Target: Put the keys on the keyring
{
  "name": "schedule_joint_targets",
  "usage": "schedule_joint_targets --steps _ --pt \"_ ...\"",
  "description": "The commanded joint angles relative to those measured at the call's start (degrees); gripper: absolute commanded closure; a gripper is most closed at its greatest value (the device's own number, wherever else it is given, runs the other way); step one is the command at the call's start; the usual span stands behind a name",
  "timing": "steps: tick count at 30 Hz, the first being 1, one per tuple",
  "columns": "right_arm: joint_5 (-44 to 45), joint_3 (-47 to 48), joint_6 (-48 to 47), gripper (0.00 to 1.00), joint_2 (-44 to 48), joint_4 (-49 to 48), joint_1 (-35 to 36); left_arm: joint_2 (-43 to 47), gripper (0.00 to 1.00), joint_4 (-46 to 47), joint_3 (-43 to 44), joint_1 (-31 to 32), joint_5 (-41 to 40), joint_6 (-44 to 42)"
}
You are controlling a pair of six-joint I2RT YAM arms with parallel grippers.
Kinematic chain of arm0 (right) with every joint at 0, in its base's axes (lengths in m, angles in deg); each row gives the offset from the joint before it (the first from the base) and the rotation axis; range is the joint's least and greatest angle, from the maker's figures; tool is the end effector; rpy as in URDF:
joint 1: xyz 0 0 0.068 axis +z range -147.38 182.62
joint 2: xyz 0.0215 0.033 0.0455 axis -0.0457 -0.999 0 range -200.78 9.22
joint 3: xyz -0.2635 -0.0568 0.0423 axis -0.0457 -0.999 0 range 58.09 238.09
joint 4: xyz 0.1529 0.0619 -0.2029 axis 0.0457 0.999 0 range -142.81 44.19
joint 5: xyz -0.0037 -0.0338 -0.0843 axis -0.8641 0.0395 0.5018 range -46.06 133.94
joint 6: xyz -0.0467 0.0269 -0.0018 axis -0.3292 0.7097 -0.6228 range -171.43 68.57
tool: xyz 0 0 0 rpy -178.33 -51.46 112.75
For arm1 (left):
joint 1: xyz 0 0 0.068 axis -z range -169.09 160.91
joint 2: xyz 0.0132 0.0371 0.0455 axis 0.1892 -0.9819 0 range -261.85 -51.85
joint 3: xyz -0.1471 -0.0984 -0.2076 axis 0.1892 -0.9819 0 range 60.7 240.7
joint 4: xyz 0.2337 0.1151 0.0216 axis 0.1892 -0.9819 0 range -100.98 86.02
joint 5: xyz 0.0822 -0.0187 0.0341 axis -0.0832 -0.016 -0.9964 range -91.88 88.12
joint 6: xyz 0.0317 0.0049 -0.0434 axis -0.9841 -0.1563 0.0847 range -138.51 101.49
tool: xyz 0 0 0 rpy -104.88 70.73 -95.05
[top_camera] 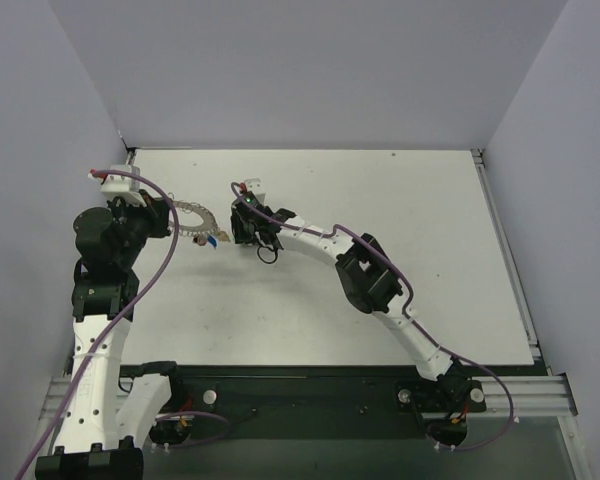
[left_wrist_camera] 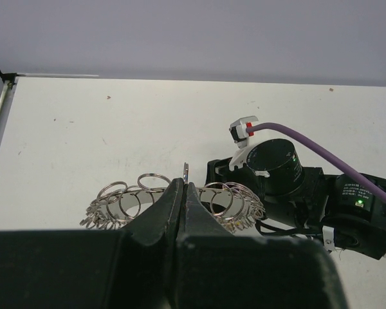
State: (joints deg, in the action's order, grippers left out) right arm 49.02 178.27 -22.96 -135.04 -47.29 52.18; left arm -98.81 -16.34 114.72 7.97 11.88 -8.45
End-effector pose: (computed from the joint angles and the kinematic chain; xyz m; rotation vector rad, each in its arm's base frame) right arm 0.3770 0.4376 0.1685 -0.3419 2.1432 0.7203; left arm 0.1839 0.0010 0.3861 -0.0066 1.6688 -0.2935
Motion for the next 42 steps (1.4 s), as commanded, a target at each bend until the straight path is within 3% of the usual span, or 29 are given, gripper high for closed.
schedule_joint_targets --steps 1,4,13,20,27,32,35,39,42 --pt "-0.8 1.6 2.3 0.66 -2.3 2.5 0.1 0.7 1.00 5.6 0.8 0.0 0.5 -0.4" --pt "-1.5 0.9 2.6 0.74 -2.2 3.5 -0.2 0.8 1.00 5.4 0.9 0.0 0.2 -0.6" --pt "-4.7 -10.0 2.2 0.87 4.7 3.6 -1.7 1.2 1.00 5.3 0.6 -0.1 0.2 -0.7" --pt "-6.4 -24.4 1.2 0.90 13.3 3.4 -4.3 1.2 1.00 5.5 0.5 -0.1 0.4 -0.7" --pt "-8.0 -39.1 -0.8 0.95 27.5 1.5 -7.4 0.9 1.00 5.8 0.3 -0.1 0.8 -0.4" --pt "-7.1 -45.1 -1.7 0.90 38.2 1.8 -7.5 0.7 1.00 5.9 0.1 -0.1 1.3 0.0" --pt "-7.4 -46.2 -2.0 0.74 42.4 1.6 -7.5 0.6 1.00 5.9 -0.1 0.0 1.5 0.1" --pt "-8.9 -45.1 -3.2 0.59 43.1 1.9 -6.5 0.6 1.00 5.9 -0.2 0.0 1.6 0.2" --pt "-7.4 -42.6 -4.9 0.54 40.1 4.0 -4.8 0.6 1.00 5.9 -0.1 0.0 1.6 0.2"
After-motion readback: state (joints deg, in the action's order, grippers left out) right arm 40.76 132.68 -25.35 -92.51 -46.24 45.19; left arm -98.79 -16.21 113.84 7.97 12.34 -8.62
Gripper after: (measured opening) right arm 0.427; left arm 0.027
